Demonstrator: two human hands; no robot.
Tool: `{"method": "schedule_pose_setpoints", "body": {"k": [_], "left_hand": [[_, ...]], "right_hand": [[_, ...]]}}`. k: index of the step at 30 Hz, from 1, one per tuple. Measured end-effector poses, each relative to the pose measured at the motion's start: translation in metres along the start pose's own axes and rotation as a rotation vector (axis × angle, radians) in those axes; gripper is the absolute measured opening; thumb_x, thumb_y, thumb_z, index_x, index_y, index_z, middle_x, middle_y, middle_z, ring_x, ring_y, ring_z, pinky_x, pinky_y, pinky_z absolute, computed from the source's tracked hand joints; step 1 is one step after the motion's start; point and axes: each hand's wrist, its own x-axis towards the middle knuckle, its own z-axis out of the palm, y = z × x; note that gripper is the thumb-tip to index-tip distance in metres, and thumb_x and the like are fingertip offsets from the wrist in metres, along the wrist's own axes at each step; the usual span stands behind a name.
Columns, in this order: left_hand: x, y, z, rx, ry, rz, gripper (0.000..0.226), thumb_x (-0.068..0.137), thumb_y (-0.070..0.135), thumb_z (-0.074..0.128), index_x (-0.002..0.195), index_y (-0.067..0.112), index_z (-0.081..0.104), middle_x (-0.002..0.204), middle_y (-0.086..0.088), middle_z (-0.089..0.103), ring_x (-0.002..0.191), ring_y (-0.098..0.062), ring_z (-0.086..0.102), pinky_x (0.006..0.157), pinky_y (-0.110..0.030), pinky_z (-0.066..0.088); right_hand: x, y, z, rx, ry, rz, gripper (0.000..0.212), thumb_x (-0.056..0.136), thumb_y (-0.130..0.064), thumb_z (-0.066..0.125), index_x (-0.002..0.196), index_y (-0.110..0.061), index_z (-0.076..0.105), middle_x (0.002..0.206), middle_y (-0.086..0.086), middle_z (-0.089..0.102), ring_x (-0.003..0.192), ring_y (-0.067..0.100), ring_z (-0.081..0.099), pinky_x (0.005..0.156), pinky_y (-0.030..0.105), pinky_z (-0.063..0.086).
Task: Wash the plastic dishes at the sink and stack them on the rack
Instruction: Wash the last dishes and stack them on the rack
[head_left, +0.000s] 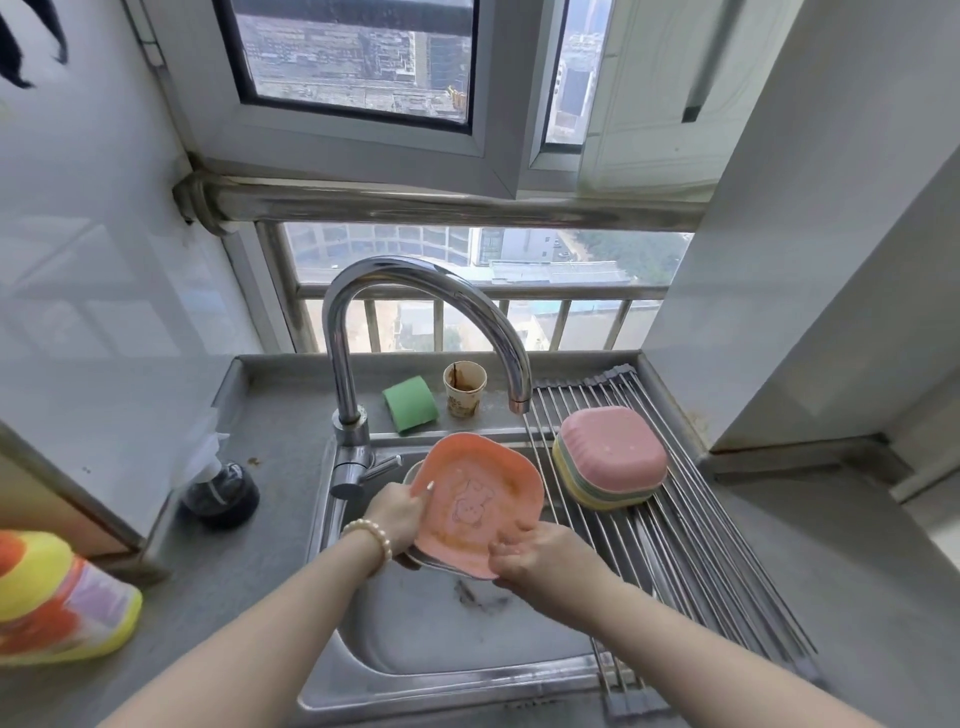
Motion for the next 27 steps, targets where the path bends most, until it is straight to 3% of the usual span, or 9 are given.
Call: {"method": "schedule_pose_setpoints", "body": {"k": [2, 5, 9, 12, 17, 20, 21, 24, 27], "left_hand": [[0.001, 0.004, -0.002, -0.041, -0.046, -0.023, 0.033, 0.098, 0.024, 0.049, 0.069, 0.010, 0.057, 0.072, -0.013, 0.063, 0.061, -0.030, 0.064, 0.043, -0.031, 0.053], [-0.003, 0.000, 0.004, -0.163, -0.012, -0.071, 0.009, 0.078, 0.021, 0.063, 0.072, 0.014, 0.062, 0.082, -0.017, 0.070, 0.079, -0.038, 0.069, 0.065, -0.045, 0.059], [-0.005, -0.021, 0.015, -0.397, 0.120, -0.140, 0.022, 0.049, 0.020, 0.057, 0.067, 0.014, 0.067, 0.070, -0.010, 0.069, 0.076, -0.033, 0.068, 0.077, -0.049, 0.057], [-0.016, -0.018, 0.015, -0.466, 0.183, -0.211, 0.001, 0.067, 0.011, 0.065, 0.066, 0.011, 0.064, 0.069, -0.011, 0.066, 0.075, -0.032, 0.064, 0.078, -0.046, 0.055], [-0.014, -0.018, 0.023, -0.576, 0.173, -0.283, 0.018, 0.081, 0.017, 0.068, 0.085, 0.000, 0.064, 0.078, -0.012, 0.063, 0.080, -0.030, 0.060, 0.080, -0.040, 0.051], [-0.015, -0.012, 0.042, -0.622, 0.105, -0.310, 0.021, 0.081, 0.019, 0.065, 0.084, -0.001, 0.064, 0.062, -0.011, 0.057, 0.055, -0.025, 0.055, 0.046, -0.028, 0.050], [-0.015, -0.008, 0.044, -0.618, 0.102, -0.313, 0.019, 0.087, 0.018, 0.060, 0.084, 0.000, 0.062, 0.063, -0.010, 0.057, 0.057, -0.026, 0.055, 0.044, -0.026, 0.048], [-0.007, -0.003, 0.035, -0.458, 0.136, -0.239, 0.031, 0.099, 0.027, 0.049, 0.090, -0.001, 0.061, 0.079, -0.014, 0.062, 0.079, -0.031, 0.061, 0.066, -0.039, 0.053], [0.003, -0.008, 0.016, -0.242, 0.135, -0.122, 0.040, 0.099, 0.028, 0.048, 0.097, -0.008, 0.066, 0.084, -0.017, 0.063, 0.078, -0.028, 0.059, 0.072, -0.039, 0.048]], "right_hand": [[-0.005, 0.004, 0.008, -0.065, 0.109, -0.028, 0.019, 0.079, -0.023, 0.059, 0.060, -0.018, 0.062, 0.068, -0.005, 0.066, 0.065, 0.015, 0.062, 0.072, 0.030, 0.056], [-0.002, -0.010, 0.017, -0.019, 0.182, 0.017, 0.024, 0.050, -0.002, 0.071, 0.055, -0.018, 0.054, 0.054, -0.005, 0.053, 0.049, 0.016, 0.049, 0.050, 0.022, 0.039], [0.005, -0.039, 0.033, 0.158, 0.208, 0.201, 0.035, 0.024, 0.000, 0.072, 0.049, -0.020, 0.057, 0.045, -0.006, 0.046, 0.040, 0.016, 0.043, 0.038, 0.019, 0.030], [0.011, -0.050, 0.037, 0.309, 0.244, 0.268, 0.028, 0.037, -0.006, 0.074, 0.056, -0.025, 0.069, 0.045, -0.008, 0.052, 0.040, 0.013, 0.048, 0.038, 0.015, 0.033], [0.027, -0.054, 0.030, 0.624, 0.261, 0.463, 0.019, 0.074, -0.019, 0.063, 0.087, -0.025, 0.075, 0.074, -0.003, 0.072, 0.065, 0.017, 0.063, 0.057, 0.025, 0.048], [0.041, -0.067, 0.024, 0.547, 0.377, 0.511, 0.018, 0.078, -0.019, 0.055, 0.082, -0.019, 0.073, 0.073, -0.002, 0.072, 0.063, 0.016, 0.064, 0.055, 0.026, 0.048], [0.044, -0.071, 0.024, 0.511, 0.405, 0.511, 0.018, 0.080, -0.020, 0.053, 0.075, -0.019, 0.071, 0.067, -0.002, 0.070, 0.057, 0.016, 0.062, 0.050, 0.026, 0.047], [0.034, -0.065, 0.034, 0.373, 0.402, 0.376, 0.025, 0.087, -0.033, 0.054, 0.068, -0.023, 0.066, 0.060, -0.007, 0.064, 0.050, 0.009, 0.056, 0.043, 0.024, 0.040], [0.007, -0.026, 0.038, 0.238, 0.236, 0.165, 0.033, 0.091, -0.046, 0.052, 0.069, -0.023, 0.062, 0.068, -0.009, 0.065, 0.061, 0.010, 0.061, 0.050, 0.024, 0.048]]}}
